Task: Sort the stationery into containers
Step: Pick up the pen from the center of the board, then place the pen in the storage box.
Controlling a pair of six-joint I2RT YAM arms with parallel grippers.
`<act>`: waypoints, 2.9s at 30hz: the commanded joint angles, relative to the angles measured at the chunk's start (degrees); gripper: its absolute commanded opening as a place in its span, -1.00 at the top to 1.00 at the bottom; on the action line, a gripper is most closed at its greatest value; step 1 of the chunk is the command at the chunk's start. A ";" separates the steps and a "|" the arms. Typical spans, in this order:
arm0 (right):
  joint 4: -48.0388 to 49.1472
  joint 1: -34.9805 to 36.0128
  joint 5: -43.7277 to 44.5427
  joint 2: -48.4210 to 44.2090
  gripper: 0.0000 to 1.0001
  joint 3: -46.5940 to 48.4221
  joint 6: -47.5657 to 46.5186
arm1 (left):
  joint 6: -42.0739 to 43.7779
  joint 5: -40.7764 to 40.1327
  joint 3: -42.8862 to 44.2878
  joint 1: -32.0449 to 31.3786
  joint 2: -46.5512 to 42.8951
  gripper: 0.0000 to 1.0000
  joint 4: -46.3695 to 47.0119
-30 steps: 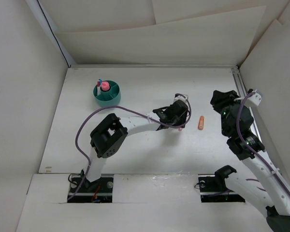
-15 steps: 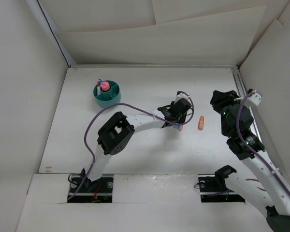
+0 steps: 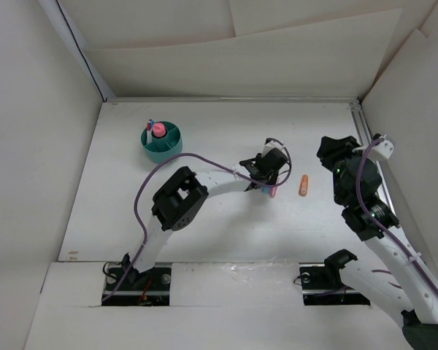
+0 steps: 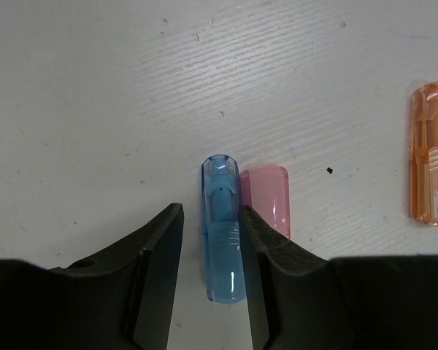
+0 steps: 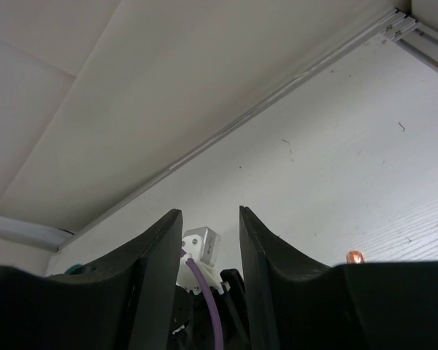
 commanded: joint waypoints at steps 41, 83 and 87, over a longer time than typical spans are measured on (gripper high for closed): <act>2.78 -0.38 -1.63 0.14 0.14 0.35 -0.13 | -1.75 -7.54 -3.71 4.59 -14.22 1.00 2.25; 4.45 -0.38 -3.92 -0.39 0.11 -0.17 -1.71 | 35.84 -44.72 -22.89 26.39 -20.14 1.00 50.48; 4.97 -0.38 -3.92 -0.39 0.11 -0.17 -1.71 | 42.79 -46.22 -24.03 26.39 -16.71 1.00 57.70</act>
